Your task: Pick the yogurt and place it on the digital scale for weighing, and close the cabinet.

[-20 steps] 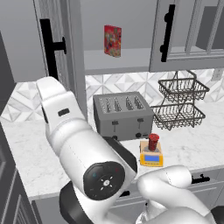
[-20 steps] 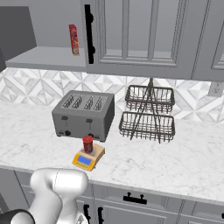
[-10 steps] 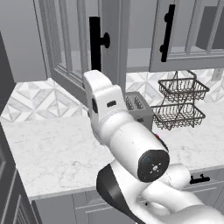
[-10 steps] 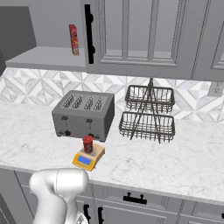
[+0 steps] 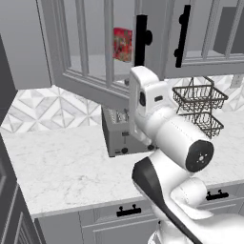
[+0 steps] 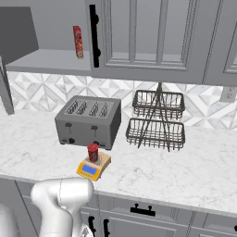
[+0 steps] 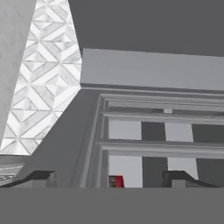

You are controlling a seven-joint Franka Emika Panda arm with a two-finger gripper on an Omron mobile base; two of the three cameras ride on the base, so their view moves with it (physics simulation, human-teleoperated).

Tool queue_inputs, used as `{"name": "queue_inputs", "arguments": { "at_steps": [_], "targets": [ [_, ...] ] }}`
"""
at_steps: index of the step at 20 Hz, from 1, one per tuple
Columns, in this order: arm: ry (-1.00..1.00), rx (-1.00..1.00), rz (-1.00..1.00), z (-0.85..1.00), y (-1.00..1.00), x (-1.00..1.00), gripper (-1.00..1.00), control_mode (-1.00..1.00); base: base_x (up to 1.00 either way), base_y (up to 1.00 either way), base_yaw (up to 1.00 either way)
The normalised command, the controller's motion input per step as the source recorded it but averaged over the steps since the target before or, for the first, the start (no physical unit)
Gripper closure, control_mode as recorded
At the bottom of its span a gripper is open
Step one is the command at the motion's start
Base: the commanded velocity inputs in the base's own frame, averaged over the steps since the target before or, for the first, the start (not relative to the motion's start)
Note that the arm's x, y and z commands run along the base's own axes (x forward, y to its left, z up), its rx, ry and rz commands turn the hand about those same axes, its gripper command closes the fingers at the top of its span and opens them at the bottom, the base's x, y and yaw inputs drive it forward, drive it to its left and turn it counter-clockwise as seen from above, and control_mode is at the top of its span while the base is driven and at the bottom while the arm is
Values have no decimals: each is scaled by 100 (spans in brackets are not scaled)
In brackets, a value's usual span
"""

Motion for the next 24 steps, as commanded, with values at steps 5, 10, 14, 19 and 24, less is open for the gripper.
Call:
{"name": "queue_inputs", "arguments": {
  "at_steps": [5, 10, 14, 19, 24],
  "targets": [
    [0, 12, 0, -4, -80, 100, -100, -100, 0, 0, 0],
    [0, 11, 0, -7, -37, 100, -100, -100, 0, 0, 0],
    [-2, 11, 0, -7, -13, 100, -100, -100, 0, 0, 0],
    [-2, 9, 0, -21, -8, 100, -100, -100, 0, 0, 0],
    [-12, 8, 0, -18, -23, 100, -100, -100, 0, 0, 0]
  ]
}}
